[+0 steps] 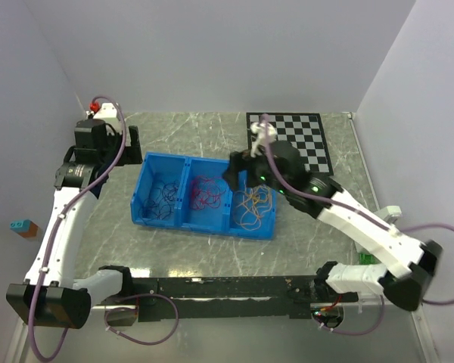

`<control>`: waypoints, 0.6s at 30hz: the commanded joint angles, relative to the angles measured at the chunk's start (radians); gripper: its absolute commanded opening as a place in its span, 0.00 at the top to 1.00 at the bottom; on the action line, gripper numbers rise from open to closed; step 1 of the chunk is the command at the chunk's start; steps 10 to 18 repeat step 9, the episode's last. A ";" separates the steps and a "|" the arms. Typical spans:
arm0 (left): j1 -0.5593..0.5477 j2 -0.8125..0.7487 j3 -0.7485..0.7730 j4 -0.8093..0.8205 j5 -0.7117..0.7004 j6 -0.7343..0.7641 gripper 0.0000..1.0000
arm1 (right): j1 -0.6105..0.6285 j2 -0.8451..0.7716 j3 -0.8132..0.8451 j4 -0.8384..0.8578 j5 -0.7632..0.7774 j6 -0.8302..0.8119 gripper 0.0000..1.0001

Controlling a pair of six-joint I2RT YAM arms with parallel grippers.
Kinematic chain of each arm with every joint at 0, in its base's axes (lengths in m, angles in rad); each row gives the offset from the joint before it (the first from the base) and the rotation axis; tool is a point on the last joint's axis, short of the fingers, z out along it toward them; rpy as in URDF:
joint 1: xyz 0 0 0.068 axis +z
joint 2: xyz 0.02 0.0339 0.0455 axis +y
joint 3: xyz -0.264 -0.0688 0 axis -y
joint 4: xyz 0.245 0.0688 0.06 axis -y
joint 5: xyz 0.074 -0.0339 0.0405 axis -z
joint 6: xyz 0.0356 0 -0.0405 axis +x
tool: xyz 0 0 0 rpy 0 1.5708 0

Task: Untangle the cables

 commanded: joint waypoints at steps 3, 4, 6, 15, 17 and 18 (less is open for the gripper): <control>0.006 -0.017 -0.027 0.072 0.004 0.002 0.03 | -0.089 -0.222 -0.208 -0.110 0.056 0.093 0.00; 0.006 -0.017 -0.027 0.075 -0.001 0.002 0.03 | -0.099 -0.249 -0.231 -0.117 0.060 0.100 0.00; 0.006 -0.008 -0.035 0.080 -0.007 0.003 0.03 | -0.108 -0.308 -0.268 -0.125 0.068 0.106 0.00; 0.006 0.000 -0.046 0.090 -0.024 -0.012 0.03 | -0.123 -0.349 -0.290 -0.145 0.083 0.114 0.00; 0.006 0.000 -0.046 0.090 -0.024 -0.012 0.03 | -0.123 -0.349 -0.290 -0.145 0.083 0.114 0.00; 0.006 0.000 -0.046 0.090 -0.024 -0.012 0.03 | -0.123 -0.349 -0.290 -0.145 0.083 0.114 0.00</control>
